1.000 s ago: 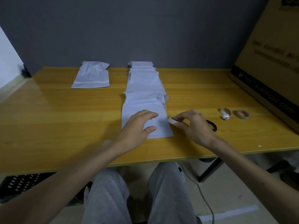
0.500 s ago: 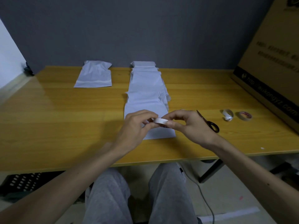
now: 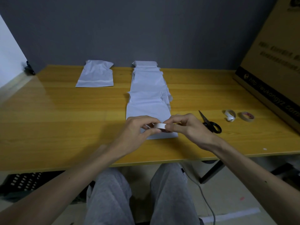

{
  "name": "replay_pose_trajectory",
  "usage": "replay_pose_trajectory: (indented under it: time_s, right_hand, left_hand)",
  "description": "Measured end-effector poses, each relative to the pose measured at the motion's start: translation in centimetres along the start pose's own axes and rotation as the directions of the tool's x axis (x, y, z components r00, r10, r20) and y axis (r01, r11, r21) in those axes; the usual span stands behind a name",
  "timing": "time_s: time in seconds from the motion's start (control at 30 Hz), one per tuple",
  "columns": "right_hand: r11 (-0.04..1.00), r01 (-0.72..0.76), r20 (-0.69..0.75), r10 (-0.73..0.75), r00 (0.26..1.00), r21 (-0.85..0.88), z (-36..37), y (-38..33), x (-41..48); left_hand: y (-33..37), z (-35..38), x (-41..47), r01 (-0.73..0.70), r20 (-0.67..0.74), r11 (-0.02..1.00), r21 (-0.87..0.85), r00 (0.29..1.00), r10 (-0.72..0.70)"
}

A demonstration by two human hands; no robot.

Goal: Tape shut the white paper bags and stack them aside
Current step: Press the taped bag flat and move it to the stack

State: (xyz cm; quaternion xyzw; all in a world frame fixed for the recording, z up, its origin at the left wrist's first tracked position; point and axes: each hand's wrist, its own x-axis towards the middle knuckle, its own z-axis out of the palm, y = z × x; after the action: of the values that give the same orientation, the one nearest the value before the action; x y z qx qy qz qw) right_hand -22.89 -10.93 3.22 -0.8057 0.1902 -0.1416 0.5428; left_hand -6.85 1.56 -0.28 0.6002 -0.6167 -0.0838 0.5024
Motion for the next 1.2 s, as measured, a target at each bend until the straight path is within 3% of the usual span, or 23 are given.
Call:
replay_pose_trajectory:
  time_s: [0.13, 0.3, 0.87, 1.2]
  right_hand:
    - [0.997, 0.016, -0.005, -0.016, 1.0, 0.078, 0.5, 0.1, 0.0]
    - [0.993, 0.019, -0.021, -0.017, 1.0, 0.117, 0.9, 0.3, 0.2]
    - [0.97, 0.0, 0.035, -0.009, 0.999, 0.242, 1.5, 0.1, 0.9]
    - [0.981, 0.019, 0.011, -0.021, 1.0, 0.195, 1.9, 0.1, 1.2]
  left_hand:
    - [-0.2, -0.4, -0.3, -0.133, -0.01, 0.983, 0.123, 0.991, 0.135]
    - [-0.5, -0.4, -0.9, -0.194, -0.021, 0.962, 0.194, 0.979, 0.201]
    - [-0.8, -1.3, -1.1, -0.184, -0.058, 0.968, 0.173, 0.979, 0.196]
    - [-1.1, -1.4, -1.1, -0.227, -0.007, 0.944, 0.238, 0.972, 0.236]
